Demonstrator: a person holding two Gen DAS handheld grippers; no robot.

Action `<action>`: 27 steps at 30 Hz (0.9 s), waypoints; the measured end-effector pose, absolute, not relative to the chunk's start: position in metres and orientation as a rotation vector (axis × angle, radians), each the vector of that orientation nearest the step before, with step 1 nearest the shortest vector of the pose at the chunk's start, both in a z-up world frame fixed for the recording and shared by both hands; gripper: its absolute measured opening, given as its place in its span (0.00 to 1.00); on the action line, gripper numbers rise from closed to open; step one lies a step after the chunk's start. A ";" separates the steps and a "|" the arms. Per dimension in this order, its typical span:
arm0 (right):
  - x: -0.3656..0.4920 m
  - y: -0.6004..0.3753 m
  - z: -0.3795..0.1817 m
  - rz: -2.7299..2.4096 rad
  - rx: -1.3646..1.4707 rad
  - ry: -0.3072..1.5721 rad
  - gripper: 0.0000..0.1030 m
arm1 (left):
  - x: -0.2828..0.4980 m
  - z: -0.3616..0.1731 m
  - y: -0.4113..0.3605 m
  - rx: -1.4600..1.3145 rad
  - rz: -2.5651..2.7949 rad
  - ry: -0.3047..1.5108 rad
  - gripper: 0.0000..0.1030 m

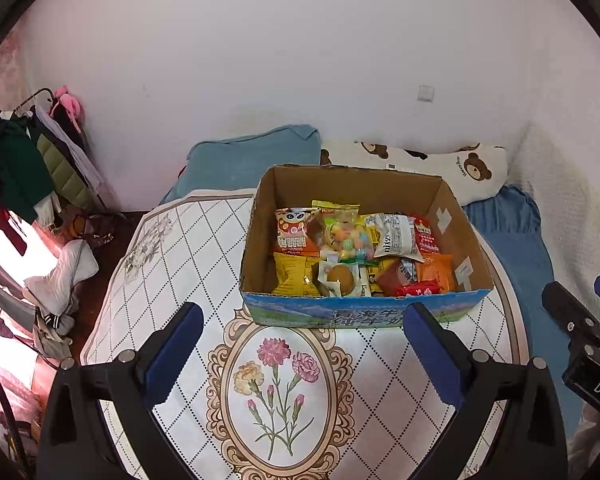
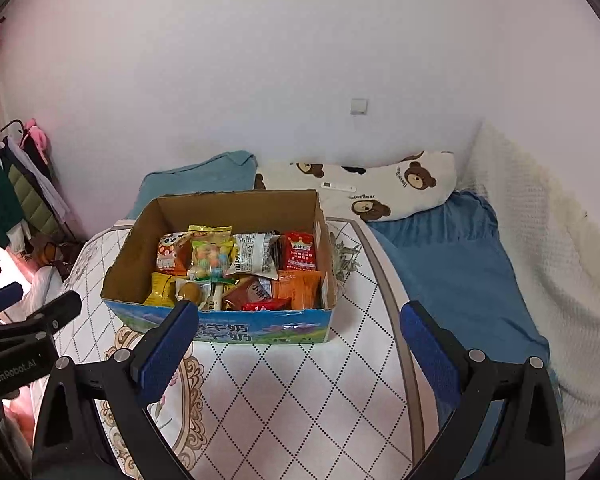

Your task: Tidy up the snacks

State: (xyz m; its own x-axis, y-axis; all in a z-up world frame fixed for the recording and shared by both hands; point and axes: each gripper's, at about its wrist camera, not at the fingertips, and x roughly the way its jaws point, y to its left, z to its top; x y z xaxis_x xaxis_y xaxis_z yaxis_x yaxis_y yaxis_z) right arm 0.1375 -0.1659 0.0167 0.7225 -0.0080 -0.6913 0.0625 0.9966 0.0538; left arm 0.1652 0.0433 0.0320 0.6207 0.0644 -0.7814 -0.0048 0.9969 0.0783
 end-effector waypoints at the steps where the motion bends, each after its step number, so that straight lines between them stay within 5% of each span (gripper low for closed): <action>1: 0.140 -0.165 0.015 -0.040 0.073 0.765 1.00 | 0.166 0.031 0.043 0.071 0.040 0.901 0.99; 27: 0.147 -0.164 0.006 -0.027 0.073 0.773 1.00 | 0.171 0.026 0.040 0.080 0.020 0.913 0.99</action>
